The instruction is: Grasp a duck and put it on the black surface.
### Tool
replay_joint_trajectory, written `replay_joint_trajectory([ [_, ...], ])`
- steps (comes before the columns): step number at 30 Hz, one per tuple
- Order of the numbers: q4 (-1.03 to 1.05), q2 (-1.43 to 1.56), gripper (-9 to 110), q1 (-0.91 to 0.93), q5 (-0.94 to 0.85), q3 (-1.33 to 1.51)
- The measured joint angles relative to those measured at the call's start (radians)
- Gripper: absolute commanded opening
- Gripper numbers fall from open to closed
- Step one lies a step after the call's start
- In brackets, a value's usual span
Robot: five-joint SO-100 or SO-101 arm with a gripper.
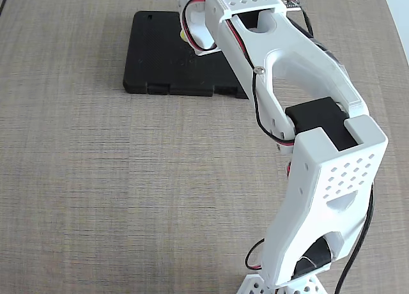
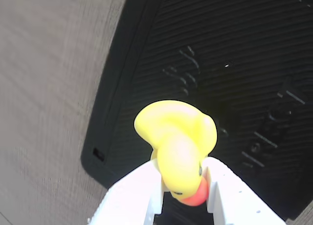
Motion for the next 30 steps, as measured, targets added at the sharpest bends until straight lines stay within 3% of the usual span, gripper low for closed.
replay_joint_trajectory([
  [10, -0.109, -0.002, 2, -0.002, 0.0, 0.072],
  [19, -0.109, -0.002, 22, -0.005, 0.002, 0.084],
  [30, -0.109, 0.098, 22, 0.0, 0.002, 0.176],
])
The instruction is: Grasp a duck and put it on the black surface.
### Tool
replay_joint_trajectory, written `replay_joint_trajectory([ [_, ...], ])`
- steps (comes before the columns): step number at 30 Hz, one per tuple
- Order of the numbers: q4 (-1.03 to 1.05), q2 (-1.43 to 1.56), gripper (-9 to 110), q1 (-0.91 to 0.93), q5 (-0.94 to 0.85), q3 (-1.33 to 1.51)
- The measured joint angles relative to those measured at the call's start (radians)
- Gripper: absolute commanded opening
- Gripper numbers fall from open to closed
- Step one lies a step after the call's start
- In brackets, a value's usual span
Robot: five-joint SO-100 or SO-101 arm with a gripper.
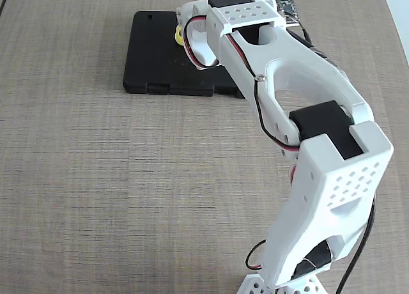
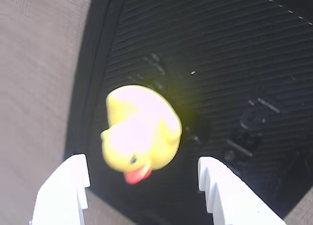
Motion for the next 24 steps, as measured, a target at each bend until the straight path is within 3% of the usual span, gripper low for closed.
replay_joint_trajectory([
  [5, 0.0, 0.272, 18, 0.031, 0.0, 0.161],
  [14, 0.0, 0.824, -1, 0.198, 0.0, 0.508],
  [24, 0.0, 1.414, 0, 0.236, 0.0, 1.011],
])
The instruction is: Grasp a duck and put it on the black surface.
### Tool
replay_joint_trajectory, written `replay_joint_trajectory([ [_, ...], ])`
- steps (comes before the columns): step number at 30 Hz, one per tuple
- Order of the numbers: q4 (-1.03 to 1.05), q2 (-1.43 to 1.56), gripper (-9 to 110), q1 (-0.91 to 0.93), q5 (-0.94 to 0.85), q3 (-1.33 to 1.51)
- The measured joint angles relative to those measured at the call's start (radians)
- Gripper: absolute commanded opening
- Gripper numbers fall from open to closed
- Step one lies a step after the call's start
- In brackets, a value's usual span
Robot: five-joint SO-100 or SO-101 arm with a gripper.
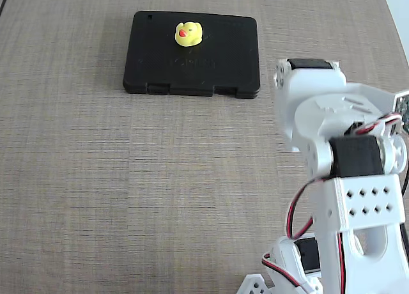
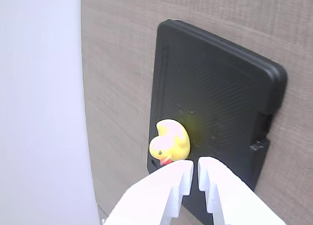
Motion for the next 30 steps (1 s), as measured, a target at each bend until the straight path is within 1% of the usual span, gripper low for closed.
replay_joint_trajectory([
  [6, 0.0, 0.327, 0, 0.012, 0.0, 0.252],
  [14, 0.002, 0.554, 0, 0.029, 0.0, 0.44],
  [19, 0.002, 0.575, 0, 0.078, 0.0, 0.479],
  [30, 0.021, 0.575, 0, 0.094, 0.0, 0.486],
])
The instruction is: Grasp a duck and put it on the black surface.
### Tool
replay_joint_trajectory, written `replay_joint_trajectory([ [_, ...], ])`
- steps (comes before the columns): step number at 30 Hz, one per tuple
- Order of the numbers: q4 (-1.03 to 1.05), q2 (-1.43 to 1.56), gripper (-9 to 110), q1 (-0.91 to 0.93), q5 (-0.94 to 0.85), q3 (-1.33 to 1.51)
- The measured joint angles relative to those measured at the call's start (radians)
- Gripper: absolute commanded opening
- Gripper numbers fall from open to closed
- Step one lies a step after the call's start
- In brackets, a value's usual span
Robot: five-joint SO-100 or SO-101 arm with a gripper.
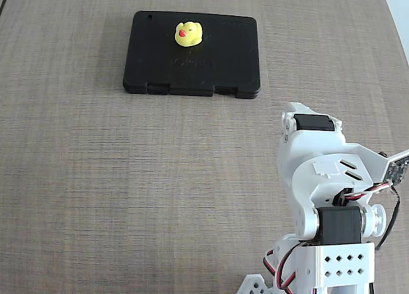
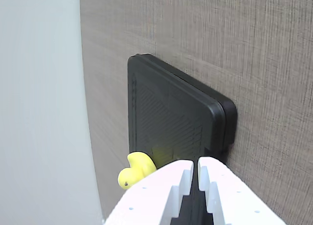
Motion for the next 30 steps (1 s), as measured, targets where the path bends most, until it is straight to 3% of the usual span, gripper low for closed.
replay_joint_trajectory([
  [11, 0.181, 0.0, 1, 0.0, 0.0, -0.009],
  [30, 0.184, 0.0, 0, 0.0, 0.0, -0.009],
])
